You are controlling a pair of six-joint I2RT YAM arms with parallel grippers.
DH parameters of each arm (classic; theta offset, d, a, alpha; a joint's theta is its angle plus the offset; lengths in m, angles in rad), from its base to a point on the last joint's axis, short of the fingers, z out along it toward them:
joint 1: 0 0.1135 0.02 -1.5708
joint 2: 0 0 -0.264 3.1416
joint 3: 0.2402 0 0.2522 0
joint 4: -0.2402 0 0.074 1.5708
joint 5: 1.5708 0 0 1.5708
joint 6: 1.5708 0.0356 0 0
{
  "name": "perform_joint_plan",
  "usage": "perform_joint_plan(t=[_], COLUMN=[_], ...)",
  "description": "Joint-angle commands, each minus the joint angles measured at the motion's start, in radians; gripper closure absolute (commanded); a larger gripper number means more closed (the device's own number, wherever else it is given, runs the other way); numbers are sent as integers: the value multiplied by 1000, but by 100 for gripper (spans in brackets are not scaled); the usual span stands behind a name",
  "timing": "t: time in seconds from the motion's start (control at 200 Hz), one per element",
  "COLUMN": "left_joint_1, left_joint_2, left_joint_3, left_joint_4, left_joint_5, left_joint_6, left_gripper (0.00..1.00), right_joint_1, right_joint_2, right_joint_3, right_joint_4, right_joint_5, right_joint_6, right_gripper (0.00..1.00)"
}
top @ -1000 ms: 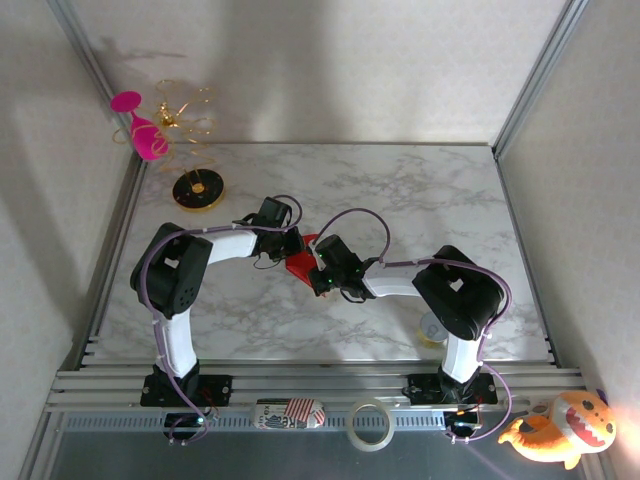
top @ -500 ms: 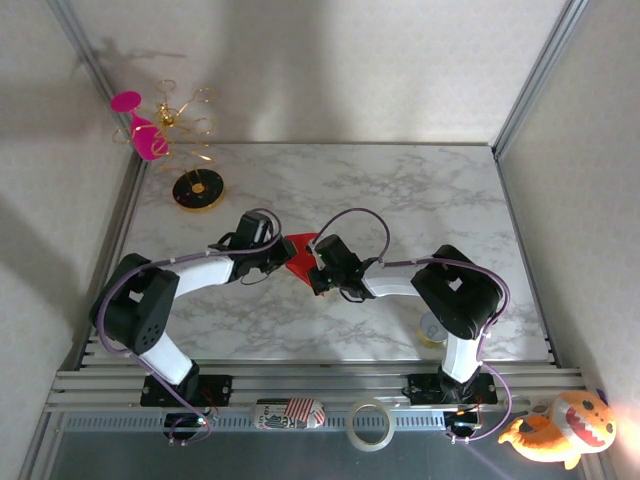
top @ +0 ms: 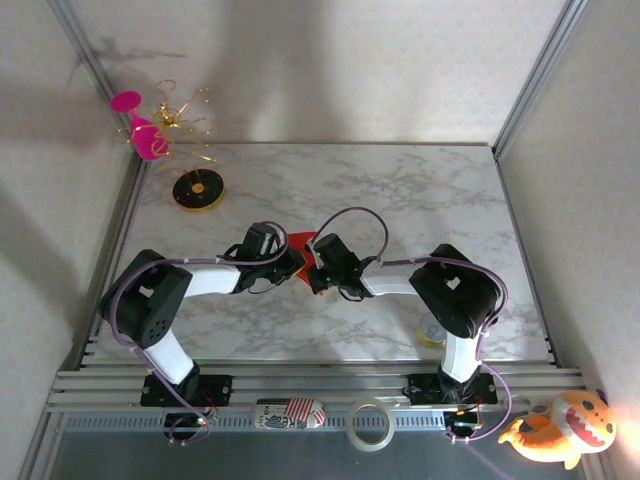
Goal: Fold a paper plane with a square sheet of paper (pick it up from the middle)
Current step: Third fold the triangle at the center of the table.
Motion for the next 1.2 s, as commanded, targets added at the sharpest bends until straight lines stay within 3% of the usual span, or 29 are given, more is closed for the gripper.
perform_joint_plan(t=[0.0,1.197], left_joint_1=[-4,-1], left_joint_2=[19,53], left_joint_3=[-11,-14], left_joint_4=[20,-37], left_joint_5=[-10,-60], left_joint_6=[-8,21], left_gripper=[87,88], right_joint_1=[-8,-10], right_joint_2=[40,40], right_joint_3=[0,17], right_joint_4=[-64,-63], right_joint_5=[24,3], right_joint_6=[1,5], right_gripper=[92,92])
